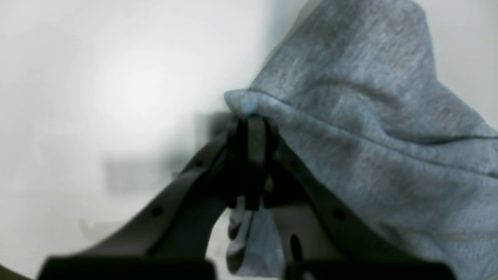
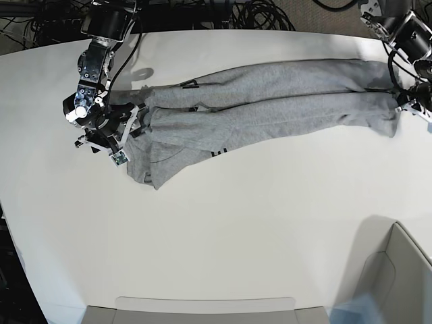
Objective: Fold the T-shirt properly
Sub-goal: 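Pull the strip end with the left gripper away from the right gripper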
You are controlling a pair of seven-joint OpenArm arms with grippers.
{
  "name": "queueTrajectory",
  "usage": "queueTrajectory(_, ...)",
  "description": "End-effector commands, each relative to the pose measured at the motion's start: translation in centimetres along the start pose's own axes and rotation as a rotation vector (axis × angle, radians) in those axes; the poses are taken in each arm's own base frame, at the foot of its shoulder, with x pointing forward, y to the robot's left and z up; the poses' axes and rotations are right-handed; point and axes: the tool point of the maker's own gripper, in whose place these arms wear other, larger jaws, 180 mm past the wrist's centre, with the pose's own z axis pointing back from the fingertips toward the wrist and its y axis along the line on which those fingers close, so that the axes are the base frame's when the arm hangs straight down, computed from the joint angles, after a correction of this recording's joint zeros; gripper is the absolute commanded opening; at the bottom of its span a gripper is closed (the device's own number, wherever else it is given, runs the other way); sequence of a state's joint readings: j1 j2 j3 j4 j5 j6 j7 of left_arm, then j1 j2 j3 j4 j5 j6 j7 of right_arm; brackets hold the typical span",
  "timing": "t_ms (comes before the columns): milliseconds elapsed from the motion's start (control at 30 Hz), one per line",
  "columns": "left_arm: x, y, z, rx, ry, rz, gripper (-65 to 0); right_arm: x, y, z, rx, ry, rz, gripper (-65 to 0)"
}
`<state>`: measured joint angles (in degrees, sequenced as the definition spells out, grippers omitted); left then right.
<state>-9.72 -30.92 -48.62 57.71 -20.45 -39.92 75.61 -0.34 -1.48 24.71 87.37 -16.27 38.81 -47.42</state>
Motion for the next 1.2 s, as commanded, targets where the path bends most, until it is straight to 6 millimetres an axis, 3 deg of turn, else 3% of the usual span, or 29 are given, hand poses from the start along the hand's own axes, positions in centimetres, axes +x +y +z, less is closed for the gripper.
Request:
queueTrajectory(0,1.5,0.6,1.1,0.014,-0.045,-0.006,-65.0,-2.7,0.1,-0.1,-0.007,0.124,0.041,-31.2)
queueTrajectory(533,1.3,1.8,2.1,0.024,-0.048,0.042,-65.0,-3.5,0.4,0.0,-0.001,0.14,0.039,-31.2)
queueTrajectory(733,4.0,2.9,5.2,0.097,-0.132,-0.013,-65.0,-3.3,0.3,-0.1,-0.002,0.135,0.04,-31.2)
queueTrajectory(900,4.7,2.6,6.6,0.136,-0.144,-0.064,-65.0,-3.3,0.4,-0.1,-0.001,0.136,0.04,-31.2)
queueTrajectory(1167,1.3,2.4,6.5,0.188,-0.101,-0.13,-65.0,-3.2,0.4,-0.1,-0.001,0.135,0.042,-31.2)
